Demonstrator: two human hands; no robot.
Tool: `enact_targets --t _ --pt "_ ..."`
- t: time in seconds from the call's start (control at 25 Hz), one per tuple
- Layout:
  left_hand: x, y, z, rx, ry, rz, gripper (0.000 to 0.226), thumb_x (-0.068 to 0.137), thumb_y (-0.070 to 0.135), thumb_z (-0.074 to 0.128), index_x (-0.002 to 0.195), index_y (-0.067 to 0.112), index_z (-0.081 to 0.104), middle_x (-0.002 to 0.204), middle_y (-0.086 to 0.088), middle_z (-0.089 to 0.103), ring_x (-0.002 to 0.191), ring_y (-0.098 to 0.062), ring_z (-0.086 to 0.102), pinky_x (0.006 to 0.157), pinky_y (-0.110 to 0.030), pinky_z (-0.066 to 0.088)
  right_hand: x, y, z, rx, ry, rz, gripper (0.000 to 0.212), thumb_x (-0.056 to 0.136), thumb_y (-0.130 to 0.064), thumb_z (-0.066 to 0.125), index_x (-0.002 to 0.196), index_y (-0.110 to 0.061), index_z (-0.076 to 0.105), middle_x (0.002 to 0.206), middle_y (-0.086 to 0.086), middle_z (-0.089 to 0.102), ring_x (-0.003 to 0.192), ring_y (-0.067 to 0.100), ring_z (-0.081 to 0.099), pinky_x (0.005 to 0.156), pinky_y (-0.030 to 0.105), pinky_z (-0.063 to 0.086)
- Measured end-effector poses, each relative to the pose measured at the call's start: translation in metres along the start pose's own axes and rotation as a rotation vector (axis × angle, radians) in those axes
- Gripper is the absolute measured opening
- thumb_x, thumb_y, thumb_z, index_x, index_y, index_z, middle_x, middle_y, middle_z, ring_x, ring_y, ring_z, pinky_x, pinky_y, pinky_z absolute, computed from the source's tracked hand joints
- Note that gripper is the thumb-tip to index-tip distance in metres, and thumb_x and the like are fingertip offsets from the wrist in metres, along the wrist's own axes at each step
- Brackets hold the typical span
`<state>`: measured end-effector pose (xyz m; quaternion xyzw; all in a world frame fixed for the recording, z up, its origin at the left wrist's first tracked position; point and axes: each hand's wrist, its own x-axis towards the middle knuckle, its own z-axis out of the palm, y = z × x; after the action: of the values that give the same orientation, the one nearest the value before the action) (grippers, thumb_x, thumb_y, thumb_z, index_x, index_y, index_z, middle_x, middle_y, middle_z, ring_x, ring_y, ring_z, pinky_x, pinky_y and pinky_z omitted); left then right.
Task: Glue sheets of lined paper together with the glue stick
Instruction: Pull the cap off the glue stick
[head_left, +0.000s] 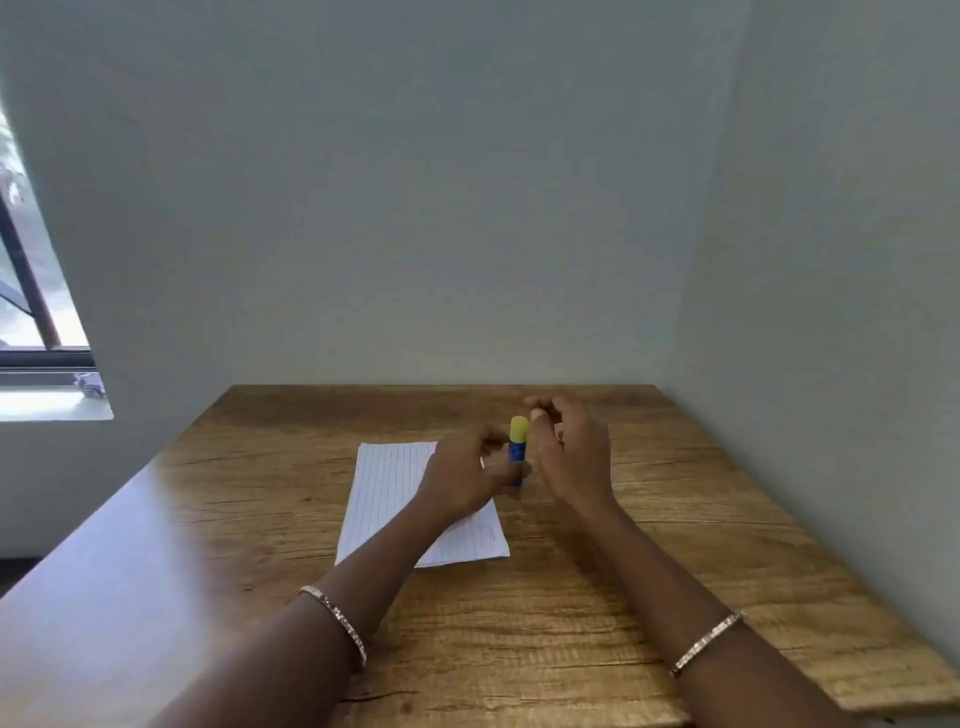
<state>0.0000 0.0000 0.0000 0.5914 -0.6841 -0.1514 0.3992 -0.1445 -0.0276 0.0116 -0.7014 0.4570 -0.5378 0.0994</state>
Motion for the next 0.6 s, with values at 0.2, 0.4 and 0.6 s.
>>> enact_targets --t 0.2,0.4,0.6 --pt "0.011 -0.004 0.014 -0.041 0.086 -0.020 0.028 0.086 0.027 0.073 0.112 0.017 0.073 0.105 0.005 0.073 0.093 -0.006 0.063 0.076 -0.013 0.044 0.003 0.014 0.004 -0.018 -0.170 0.030 0.015 0.094 -0.037 0.067 0.103 -0.025 0.070 0.096 -0.011 0.070 0.090 0.007 0.065 0.077 0.035 0.059" --pt "0.007 -0.006 0.016 -0.030 0.125 0.020 0.018 0.091 0.024 0.066 0.105 0.017 0.073 0.096 0.005 0.075 0.089 -0.008 0.067 0.075 -0.016 0.048 0.001 0.013 0.004 -0.004 -0.218 0.067 0.024 0.089 -0.043 0.075 0.103 -0.024 0.072 0.094 -0.011 0.071 0.088 0.004 0.065 0.072 0.019 0.052" --pt "0.003 0.004 0.015 -0.048 0.156 0.169 0.029 0.095 0.041 0.057 0.106 0.020 0.073 0.091 0.009 0.075 0.085 -0.005 0.068 0.079 -0.024 0.054 0.002 0.007 -0.003 0.201 -0.148 0.152 0.018 0.092 -0.038 0.072 0.100 -0.022 0.076 0.090 -0.009 0.074 0.088 0.000 0.065 0.067 0.009 0.048"
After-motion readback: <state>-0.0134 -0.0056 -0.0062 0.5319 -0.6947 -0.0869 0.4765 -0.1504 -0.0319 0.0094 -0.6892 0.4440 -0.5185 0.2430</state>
